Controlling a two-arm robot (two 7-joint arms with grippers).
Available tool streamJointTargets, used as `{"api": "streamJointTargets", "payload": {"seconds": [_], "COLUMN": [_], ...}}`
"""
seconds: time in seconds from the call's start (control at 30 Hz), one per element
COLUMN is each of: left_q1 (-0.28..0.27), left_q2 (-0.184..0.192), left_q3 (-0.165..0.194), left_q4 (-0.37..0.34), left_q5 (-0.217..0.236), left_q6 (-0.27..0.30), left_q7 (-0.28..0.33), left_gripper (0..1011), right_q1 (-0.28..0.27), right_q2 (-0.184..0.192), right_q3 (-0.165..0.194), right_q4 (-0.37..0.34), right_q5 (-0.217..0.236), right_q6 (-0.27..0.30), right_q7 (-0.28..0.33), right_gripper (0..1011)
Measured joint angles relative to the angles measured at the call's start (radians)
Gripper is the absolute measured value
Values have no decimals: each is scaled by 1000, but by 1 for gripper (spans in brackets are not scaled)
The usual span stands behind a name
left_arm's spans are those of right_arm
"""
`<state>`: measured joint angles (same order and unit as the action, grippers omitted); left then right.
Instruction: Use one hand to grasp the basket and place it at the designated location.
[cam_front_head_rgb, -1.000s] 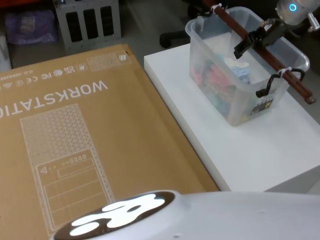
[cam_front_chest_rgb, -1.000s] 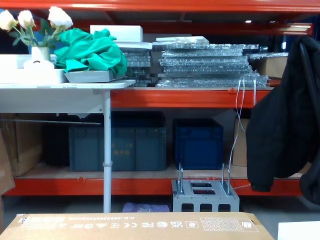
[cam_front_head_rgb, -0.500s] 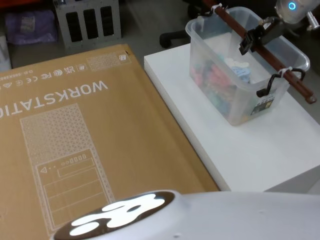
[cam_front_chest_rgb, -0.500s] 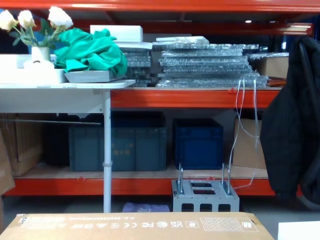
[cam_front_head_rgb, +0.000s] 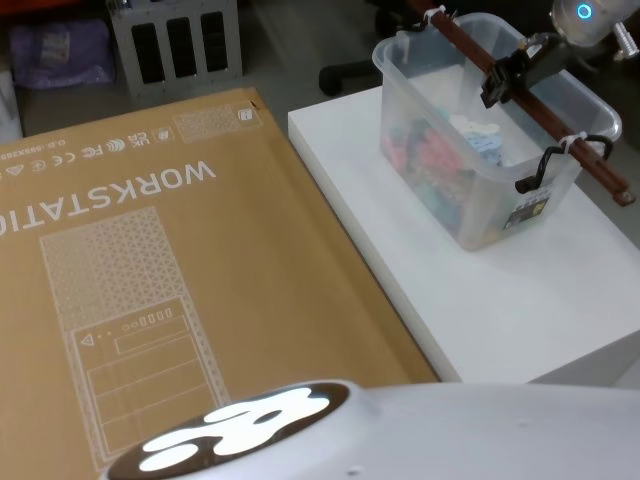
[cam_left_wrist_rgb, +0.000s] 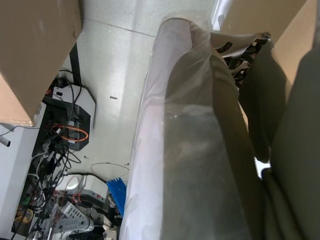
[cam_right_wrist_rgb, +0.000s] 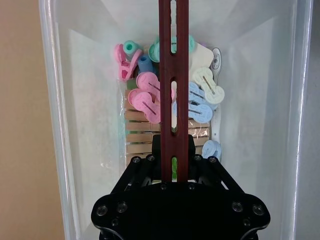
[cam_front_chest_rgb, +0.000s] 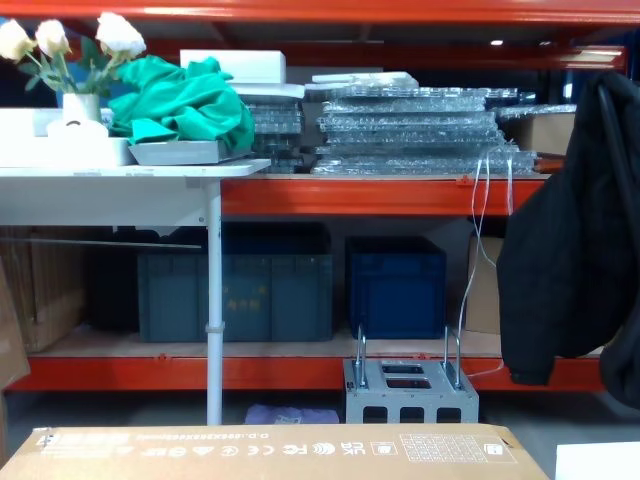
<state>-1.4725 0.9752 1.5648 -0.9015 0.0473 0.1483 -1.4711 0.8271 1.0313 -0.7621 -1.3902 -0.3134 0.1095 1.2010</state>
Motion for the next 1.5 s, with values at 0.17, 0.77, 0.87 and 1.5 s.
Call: {"api": "streamJointTargets", "payload": {"seconds": [0.17,0.77,0.87,1.5], "left_q1": [0,0,0,0], "left_q2": [0,0,0,0], "left_q3": [0,0,0,0], "left_q4": [0,0,0,0], "left_q5": [0,0,0,0], "left_q6": [0,0,0,0], "left_q7": [0,0,0,0], "left_gripper": [0,0,0,0], "right_q1": [-3,-21,-27,-35], "right_q2": [10,67,79,127], "right_q3": [5,70,83,152], "right_q4": [-20,-110,-126,-247], "right_q5": [7,55,62,99], "right_q6": [2,10,10,-37], "right_q7": [-7,-34,-39,-55], "right_gripper": [226,226,226,226]}}
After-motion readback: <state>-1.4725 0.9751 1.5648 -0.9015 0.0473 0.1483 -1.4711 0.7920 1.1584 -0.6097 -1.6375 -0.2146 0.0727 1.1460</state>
